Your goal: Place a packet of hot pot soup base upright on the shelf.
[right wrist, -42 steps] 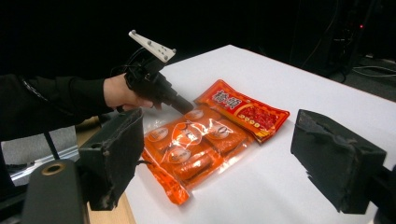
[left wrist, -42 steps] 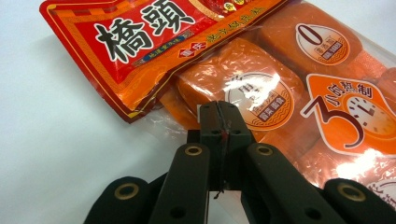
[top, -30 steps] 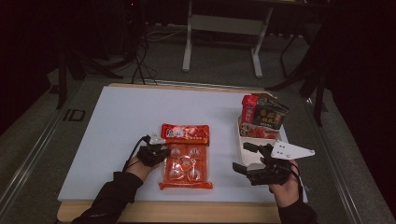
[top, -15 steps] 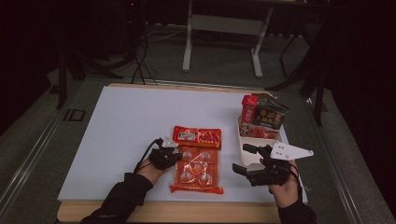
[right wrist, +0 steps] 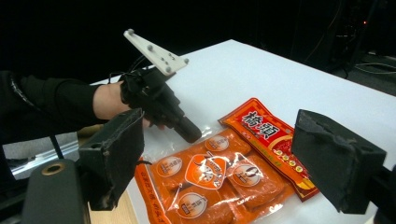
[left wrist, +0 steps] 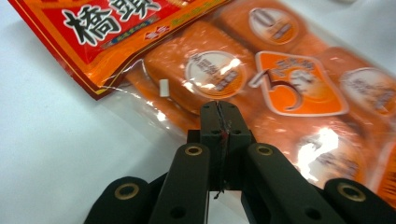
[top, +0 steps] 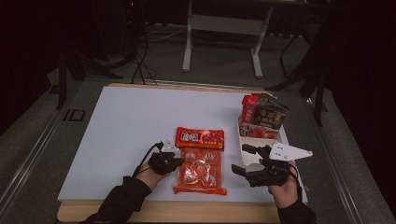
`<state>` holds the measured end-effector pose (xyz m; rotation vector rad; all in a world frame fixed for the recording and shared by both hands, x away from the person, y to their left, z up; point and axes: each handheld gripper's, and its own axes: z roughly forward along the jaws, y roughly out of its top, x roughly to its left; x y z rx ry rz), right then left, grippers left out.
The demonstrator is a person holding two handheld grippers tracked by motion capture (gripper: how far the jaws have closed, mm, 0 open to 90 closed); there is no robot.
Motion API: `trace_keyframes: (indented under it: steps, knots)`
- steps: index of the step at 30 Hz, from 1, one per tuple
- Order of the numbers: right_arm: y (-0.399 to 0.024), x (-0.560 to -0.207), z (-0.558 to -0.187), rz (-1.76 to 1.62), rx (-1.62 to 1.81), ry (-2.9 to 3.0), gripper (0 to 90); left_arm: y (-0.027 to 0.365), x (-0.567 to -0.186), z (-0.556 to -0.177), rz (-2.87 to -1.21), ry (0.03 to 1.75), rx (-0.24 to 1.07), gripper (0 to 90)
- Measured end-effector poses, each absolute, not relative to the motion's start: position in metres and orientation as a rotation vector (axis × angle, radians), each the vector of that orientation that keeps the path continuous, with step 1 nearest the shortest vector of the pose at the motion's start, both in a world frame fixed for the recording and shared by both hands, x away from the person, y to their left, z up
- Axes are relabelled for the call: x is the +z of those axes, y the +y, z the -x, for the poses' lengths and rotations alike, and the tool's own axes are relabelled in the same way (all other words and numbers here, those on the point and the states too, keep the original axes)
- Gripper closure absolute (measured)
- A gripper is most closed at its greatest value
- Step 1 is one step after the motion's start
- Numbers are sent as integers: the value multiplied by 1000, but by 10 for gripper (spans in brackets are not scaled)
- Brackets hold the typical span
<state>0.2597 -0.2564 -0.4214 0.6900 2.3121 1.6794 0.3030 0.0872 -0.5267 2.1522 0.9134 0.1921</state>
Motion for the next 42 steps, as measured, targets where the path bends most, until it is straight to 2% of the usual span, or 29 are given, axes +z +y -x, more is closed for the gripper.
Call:
trace_keyframes:
  steps: [4, 5, 6, 11, 13, 18, 23, 25, 28, 33, 42]
  knots:
    - [-256, -421, -259, -683, 1682, 2312, 174, 97, -520, -303, -2073, 933, 173, 882]
    - [-256, -421, -259, -675, 1685, 2311, 174, 99, -518, -304, -2065, 937, 168, 797]
    - [-256, -421, -258, -666, 1681, 2308, 174, 102, -517, -304, -2052, 935, 163, 781]
    - [-254, -420, -257, -656, 1656, 2312, 174, 112, -509, -308, -1981, 940, 181, 584]
    - [-253, -421, -257, -652, 1648, 2312, 174, 115, -507, -311, -1958, 935, 203, 576]
    - [-252, -420, -255, -631, 1623, 2305, 174, 120, -508, -321, -1941, 963, 205, 437]
    - [-251, -419, -252, -602, 1642, 2284, 173, 122, -514, -337, -1938, 996, 190, 388]
    - [-252, -419, -251, -592, 1653, 2276, 169, 121, -516, -342, -1943, 1008, 197, 340]
    - [-252, -419, -250, -582, 1647, 2275, 156, 120, -517, -350, -1946, 1019, 218, 309]
    - [-251, -419, -248, -564, 1637, 2251, 145, 119, -520, -365, -1935, 1038, 218, 309]
    - [-250, -419, -246, -595, 1614, 2254, 132, 114, -534, -388, -1962, 1089, 212, 366]
